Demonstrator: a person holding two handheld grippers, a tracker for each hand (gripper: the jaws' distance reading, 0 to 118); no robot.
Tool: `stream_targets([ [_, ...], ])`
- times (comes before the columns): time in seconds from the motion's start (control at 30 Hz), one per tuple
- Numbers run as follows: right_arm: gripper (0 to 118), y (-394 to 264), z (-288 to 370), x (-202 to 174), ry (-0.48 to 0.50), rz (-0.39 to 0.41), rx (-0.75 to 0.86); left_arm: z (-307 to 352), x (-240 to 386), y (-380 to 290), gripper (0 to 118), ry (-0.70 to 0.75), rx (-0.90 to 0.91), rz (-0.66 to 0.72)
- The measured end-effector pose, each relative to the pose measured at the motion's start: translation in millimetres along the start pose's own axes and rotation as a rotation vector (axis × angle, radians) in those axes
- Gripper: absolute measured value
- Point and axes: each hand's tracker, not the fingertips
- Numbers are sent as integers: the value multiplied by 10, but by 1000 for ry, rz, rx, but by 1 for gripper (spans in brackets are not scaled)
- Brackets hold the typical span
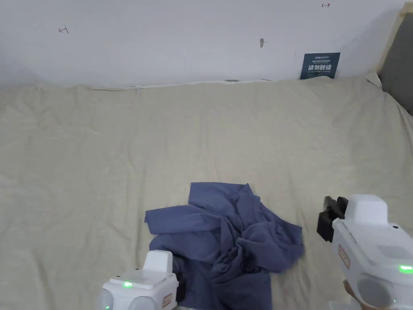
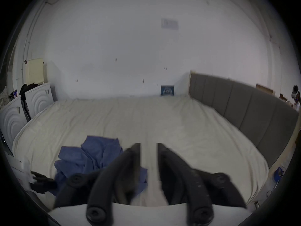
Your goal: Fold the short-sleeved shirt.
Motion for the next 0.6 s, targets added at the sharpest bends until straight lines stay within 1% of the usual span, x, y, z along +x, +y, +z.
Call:
stream_targets([
  [0.03, 68, -7, -175, 11, 9, -15, -47, -7, -92, 6, 3, -26, 28, 16],
  [0.07, 81, -6, -364, 14, 19, -15, -121, 36, -145, 34, 3, -60, 51, 35],
  [0.13, 90, -14, -709, -18, 20, -30, -213, 109, -205, 84, 3, -109, 73, 68],
  [0.17, 94, -43, -906, -29, 18, -35, -270, 9, -332, 76, 3, -122, 87, 86],
  [0.2, 107, -80, -1056, -42, 13, -42, -307, 0, -375, 81, 3, -126, 89, 90],
  [0.23, 109, -126, -1229, -79, 14, -29, -366, 7, -409, 85, 3, -131, 96, 93],
  [0.27, 108, -182, -1378, -108, 29, -25, -391, 8, -440, 84, 3, -132, 99, 96],
  [0.33, 107, -290, -1620, -178, 26, -9, -454, -10, -463, 84, 3, -130, 98, 96],
  [0.37, 101, -344, -1714, -224, 29, -5, -495, -25, -495, 75, 3, -130, 95, 96],
  [0.4, 87, -390, -1797, -262, 40, 7, -526, -37, -522, 63, 3, -131, 92, 96],
  [0.43, 76, -461, -1872, -307, 47, 22, -557, -88, -572, 43, 3, -132, 88, 104],
  [0.5, 51, -560, -1889, -460, 26, 85, -625, -122, -639, 10, 3, -140, 77, 131],
  [0.53, 51, -576, -1783, -535, 19, 95, -557, -130, -666, -13, 3, -140, 74, 146],
  [0.57, 43, -566, -1670, -578, 0, 109, -503, -87, -652, -13, 3, -139, 73, 152],
  [0.6, 20, -559, -1644, -605, 18, 106, -523, -78, -661, -31, 3, -137, 74, 156],
])
